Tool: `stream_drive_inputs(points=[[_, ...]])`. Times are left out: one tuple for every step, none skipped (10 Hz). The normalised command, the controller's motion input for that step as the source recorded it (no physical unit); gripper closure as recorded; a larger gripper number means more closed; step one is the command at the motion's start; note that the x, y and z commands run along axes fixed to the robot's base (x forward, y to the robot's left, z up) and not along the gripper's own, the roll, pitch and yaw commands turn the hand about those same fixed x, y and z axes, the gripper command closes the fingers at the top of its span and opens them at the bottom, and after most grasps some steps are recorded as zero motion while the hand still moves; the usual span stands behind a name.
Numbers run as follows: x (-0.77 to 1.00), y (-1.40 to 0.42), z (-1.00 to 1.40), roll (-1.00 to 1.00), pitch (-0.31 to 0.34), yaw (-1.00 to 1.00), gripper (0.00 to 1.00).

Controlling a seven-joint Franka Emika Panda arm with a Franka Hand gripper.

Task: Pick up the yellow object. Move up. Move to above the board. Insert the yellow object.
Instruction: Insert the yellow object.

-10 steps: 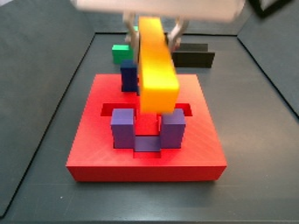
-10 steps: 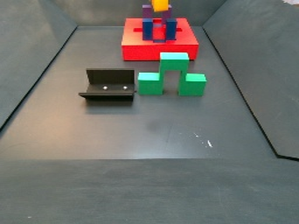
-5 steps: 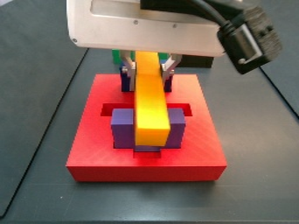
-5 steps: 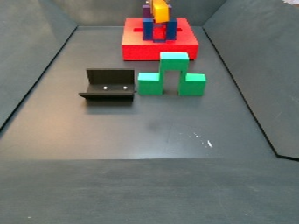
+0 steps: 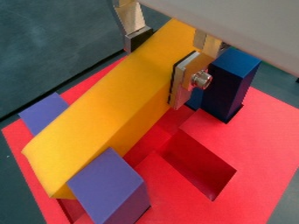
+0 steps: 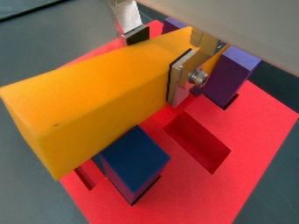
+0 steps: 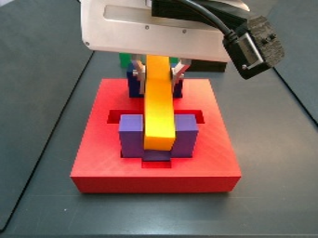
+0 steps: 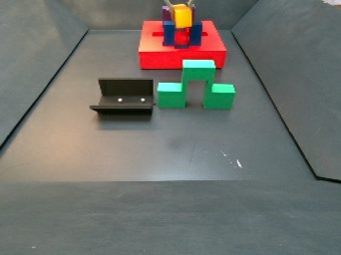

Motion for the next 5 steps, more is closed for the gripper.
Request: stream_drive_inputs(points=[[-0.21, -0.09, -0.39, -0.09, 0.0, -0.17, 1.0], [-0.17, -0.37, -0.56, -0.2, 0.0, -0.14, 1.0], [-0.13, -0.37, -0.47, -0.29, 0.0, -0.11, 1.0], [-0.02, -0.23, -0.32, -0.36, 0.0, -0.01, 1.0], [0.0, 0.0, -0.34, -0.38, 0.0, 0.0, 1.0]])
